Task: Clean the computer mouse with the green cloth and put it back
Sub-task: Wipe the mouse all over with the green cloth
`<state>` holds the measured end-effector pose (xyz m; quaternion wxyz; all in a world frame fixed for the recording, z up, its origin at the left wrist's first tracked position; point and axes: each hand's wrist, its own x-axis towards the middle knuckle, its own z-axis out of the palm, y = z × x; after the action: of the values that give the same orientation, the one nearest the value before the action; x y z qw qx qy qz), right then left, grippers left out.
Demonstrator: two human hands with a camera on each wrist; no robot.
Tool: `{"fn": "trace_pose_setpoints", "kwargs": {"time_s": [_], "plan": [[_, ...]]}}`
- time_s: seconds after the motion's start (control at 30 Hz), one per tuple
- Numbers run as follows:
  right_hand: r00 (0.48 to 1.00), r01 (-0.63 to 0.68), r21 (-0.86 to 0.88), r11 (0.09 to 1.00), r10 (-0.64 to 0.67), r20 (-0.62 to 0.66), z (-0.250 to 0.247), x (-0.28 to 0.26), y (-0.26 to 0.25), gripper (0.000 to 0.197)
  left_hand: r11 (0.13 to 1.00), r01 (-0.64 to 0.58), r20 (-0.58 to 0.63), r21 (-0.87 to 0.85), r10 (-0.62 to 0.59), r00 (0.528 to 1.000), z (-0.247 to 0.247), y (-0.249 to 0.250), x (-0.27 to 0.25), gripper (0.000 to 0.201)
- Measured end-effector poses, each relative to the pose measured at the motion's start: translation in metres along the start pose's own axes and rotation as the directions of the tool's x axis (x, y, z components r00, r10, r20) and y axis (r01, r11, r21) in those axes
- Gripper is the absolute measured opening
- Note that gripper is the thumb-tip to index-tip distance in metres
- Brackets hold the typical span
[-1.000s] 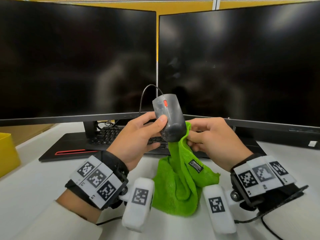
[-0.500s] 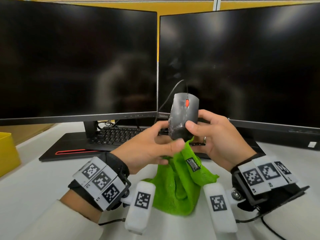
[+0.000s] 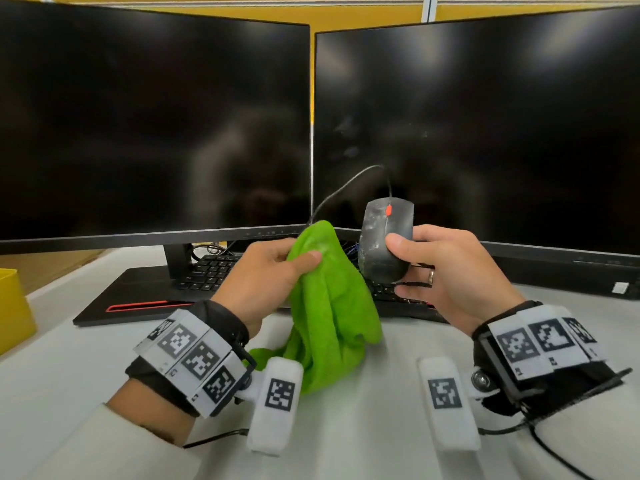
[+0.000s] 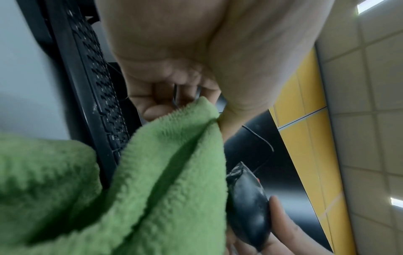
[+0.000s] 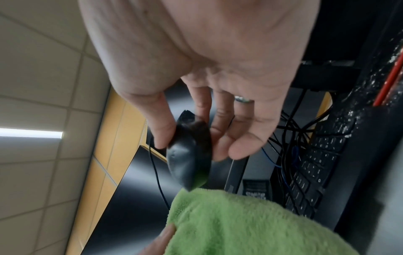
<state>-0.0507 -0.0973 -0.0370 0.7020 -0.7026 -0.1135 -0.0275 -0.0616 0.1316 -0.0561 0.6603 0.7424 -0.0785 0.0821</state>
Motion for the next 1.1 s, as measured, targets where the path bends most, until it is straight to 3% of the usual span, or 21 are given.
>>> {"fn": "trace_pose_setpoints", "kwargs": {"time_s": [0.1, 0.2, 0.37, 0.47, 0.67, 0.8, 0.9, 1.1], "plan": [[0.996, -0.027, -0.010, 1.000, 0.027, 0.080, 0.006, -0.003, -0.001, 0.020, 0.996, -0.039, -0.006, -0.078, 0.039, 0.999, 0.006, 0.000, 0.001, 0.027], [0.994, -0.047, -0.019, 0.999, 0.049, 0.095, 0.011, -0.003, 0.003, 0.031, 0.990, -0.039, 0.121, -0.136, 0.055, 0.991, 0.010, -0.002, -0.001, 0.032], [0.995, -0.068, 0.072, 0.995, 0.062, 0.081, 0.010, -0.002, 0.004, 0.021, 0.975, -0.011, 0.186, -0.222, 0.053, 0.981, 0.009, -0.003, -0.004, 0.035], [0.993, -0.055, 0.115, 0.992, 0.043, 0.110, 0.010, -0.003, 0.004, 0.023, 0.982, -0.059, 0.174, -0.182, 0.091, 0.980, 0.009, -0.005, -0.006, 0.041], [0.995, -0.028, 0.151, 0.988, 0.013, 0.099, 0.014, -0.005, 0.005, 0.026, 0.961, -0.002, 0.219, -0.277, 0.066, 0.973, 0.012, -0.005, -0.009, 0.055], [0.997, -0.009, 0.073, 0.997, 0.003, 0.083, 0.017, -0.007, 0.007, 0.024, 0.965, -0.124, 0.136, -0.232, 0.158, 0.978, 0.017, -0.010, -0.006, 0.066], [0.994, -0.014, 0.040, 0.999, 0.010, 0.108, 0.021, -0.008, 0.007, 0.023, 0.968, -0.209, 0.079, -0.141, 0.221, 0.972, 0.017, -0.013, -0.004, 0.060], [0.978, 0.006, 0.019, 1.000, -0.009, 0.209, 0.016, -0.011, 0.001, 0.018, 0.969, -0.200, 0.137, -0.148, 0.220, 0.966, 0.017, -0.012, -0.006, 0.040]]}}
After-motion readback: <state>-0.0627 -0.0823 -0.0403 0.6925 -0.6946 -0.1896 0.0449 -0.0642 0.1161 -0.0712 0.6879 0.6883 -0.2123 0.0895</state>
